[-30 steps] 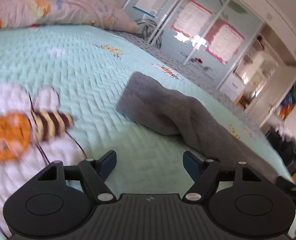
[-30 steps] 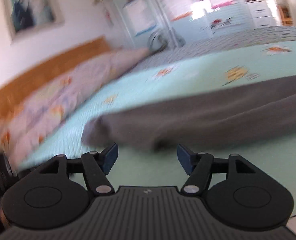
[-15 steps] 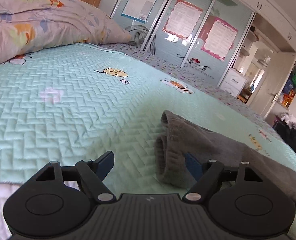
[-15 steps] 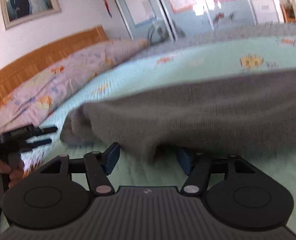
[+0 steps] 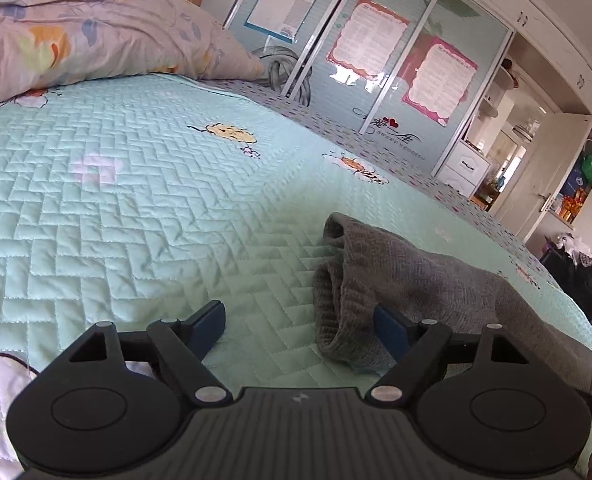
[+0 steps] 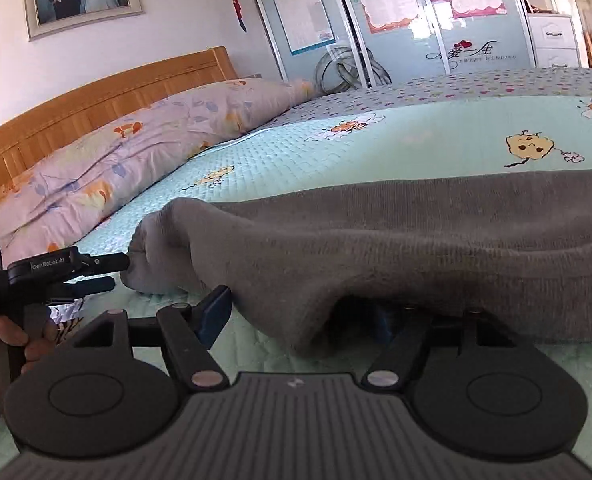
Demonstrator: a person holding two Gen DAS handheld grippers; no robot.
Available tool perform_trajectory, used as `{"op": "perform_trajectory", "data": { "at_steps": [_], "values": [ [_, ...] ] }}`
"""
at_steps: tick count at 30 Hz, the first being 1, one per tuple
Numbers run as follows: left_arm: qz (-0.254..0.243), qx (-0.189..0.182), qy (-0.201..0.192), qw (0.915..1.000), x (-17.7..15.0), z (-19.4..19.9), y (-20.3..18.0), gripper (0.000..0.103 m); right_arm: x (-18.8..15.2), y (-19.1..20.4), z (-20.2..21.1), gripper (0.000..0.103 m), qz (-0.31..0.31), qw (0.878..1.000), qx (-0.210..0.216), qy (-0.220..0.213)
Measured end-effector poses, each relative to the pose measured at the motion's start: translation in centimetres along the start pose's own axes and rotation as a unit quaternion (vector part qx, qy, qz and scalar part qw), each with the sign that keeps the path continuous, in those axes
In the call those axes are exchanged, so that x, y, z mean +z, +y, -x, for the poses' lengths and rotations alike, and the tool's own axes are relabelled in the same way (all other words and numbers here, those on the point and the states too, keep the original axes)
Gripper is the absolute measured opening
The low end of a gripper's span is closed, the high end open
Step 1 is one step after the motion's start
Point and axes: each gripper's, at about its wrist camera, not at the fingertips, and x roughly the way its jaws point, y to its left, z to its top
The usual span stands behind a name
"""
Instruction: Fold clothes
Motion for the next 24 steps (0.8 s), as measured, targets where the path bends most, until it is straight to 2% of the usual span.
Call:
{"op": "perform_trajectory", "data": {
  "at_steps": [1, 3, 4, 6, 8, 10, 12, 14, 18, 21, 22, 23, 24],
  "values": [
    [-0.001, -0.003, 0.001, 1.0, 0.0, -0.1, -0.1, 0.083, 0.3, 0.0, -0.3, 0.072, 0.001, 1.0, 0.004, 0.0],
    [-0.009, -0.013, 0.002, 0.9999, 0.2, 0.0, -0.3, 0.082, 0.9, 0.1, -1.3, 0.052, 0.016, 1.0, 0.009, 0.012],
    [-0.017, -0.021, 0.002, 0.9996, 0.3, 0.1, -0.5, 0.082, 1.3, 0.2, -1.1, 0.023, 0.016, 1.0, 0.009, 0.011],
    [-0.061, -0.05, -0.001, 0.9969, 0.6, 0.4, -1.2, 0.082, 2.4, 0.4, -0.7, 0.015, 0.013, 1.0, 0.01, 0.004],
    [-0.12, -0.074, 0.01, 0.99, 0.9, 0.3, -2.1, 0.082, 3.7, 0.2, 0.8, 0.015, 0.001, 0.999, 0.023, -0.031],
    [-0.165, -0.093, 0.036, 0.9812, 1.1, -0.5, -2.7, 0.081, 4.2, -0.8, 0.0, 0.015, -0.019, 0.999, 0.033, -0.003],
    [-0.163, -0.123, 0.063, 0.977, 1.0, -1.4, -2.4, 0.079, 3.6, -1.8, -1.0, 0.015, -0.039, 0.998, 0.032, 0.024],
    [-0.144, -0.147, 0.074, 0.9757, 0.9, -1.9, -1.9, 0.079, 3.0, -1.8, -0.9, 0.016, -0.048, 0.998, 0.036, 0.017],
    [-0.128, -0.17, 0.073, 0.9744, 1.0, -2.5, -1.3, 0.076, 1.9, -1.9, -1.0, 0.029, -0.067, 0.997, 0.042, 0.005],
    [-0.135, -0.176, 0.071, 0.9726, 1.9, -1.0, -1.1, 0.062, 1.4, -2.2, -1.3, 0.033, -0.07, 0.997, 0.042, 0.009],
    [-0.137, -0.177, 0.071, 0.972, 2.3, -0.5, -1.0, 0.048, 1.4, -2.2, -1.4, 0.033, -0.069, 0.997, 0.039, 0.011],
    [-0.14, -0.179, 0.07, 0.9714, 2.6, 0.0, -0.9, 0.038, 1.4, -2.2, -1.5, 0.032, -0.069, 0.997, 0.037, 0.013],
    [-0.142, -0.181, 0.07, 0.9707, 2.9, 0.5, -0.8, 0.015, 1.4, -2.1, -1.6, 0.031, -0.068, 0.997, 0.034, 0.015]
  ]
}}
